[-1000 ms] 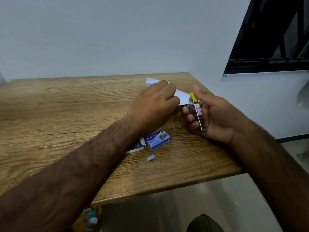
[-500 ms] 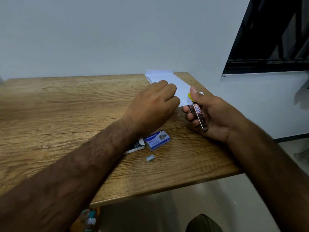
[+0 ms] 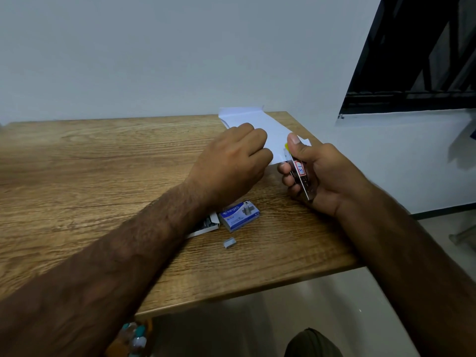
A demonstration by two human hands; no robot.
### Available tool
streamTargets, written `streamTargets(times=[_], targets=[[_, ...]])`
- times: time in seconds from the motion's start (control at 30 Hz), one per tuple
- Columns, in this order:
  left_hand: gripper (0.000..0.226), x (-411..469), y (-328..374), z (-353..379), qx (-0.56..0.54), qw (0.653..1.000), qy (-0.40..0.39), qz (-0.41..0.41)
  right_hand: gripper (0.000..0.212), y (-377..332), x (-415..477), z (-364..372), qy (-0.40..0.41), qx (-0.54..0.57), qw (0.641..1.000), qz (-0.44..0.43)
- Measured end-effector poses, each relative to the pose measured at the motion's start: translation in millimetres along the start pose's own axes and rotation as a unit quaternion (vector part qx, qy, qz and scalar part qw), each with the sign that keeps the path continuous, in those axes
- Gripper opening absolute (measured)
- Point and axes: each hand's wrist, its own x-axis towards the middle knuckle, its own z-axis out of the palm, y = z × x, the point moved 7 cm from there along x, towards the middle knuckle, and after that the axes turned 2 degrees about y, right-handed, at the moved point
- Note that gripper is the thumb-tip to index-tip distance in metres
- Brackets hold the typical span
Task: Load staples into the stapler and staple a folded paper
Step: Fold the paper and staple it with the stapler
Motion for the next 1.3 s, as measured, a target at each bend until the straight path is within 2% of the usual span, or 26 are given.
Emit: streamTargets(times=[0.6,0.97,1.3], targets=[[0.005,0.8,3.6,-5.8,-0.006,1.000,-0.004,0.008,0.023,-3.9,-6.1,2.3,0.052,0.020,0.998,-0.043],[0.007,2.2,4.5,-3.8,-0.039,0.999,0.010,-0.010,0.022,-3.6,-6.2,0.0,-0.002,0.027,0.999,-0.031],[0.013,2.5,4.9,-4.7,-0.049,0.998,0.025,-0.018,0.034,-3.4,-8.0,0.4,-0.025,0.021,0.999,-0.026]])
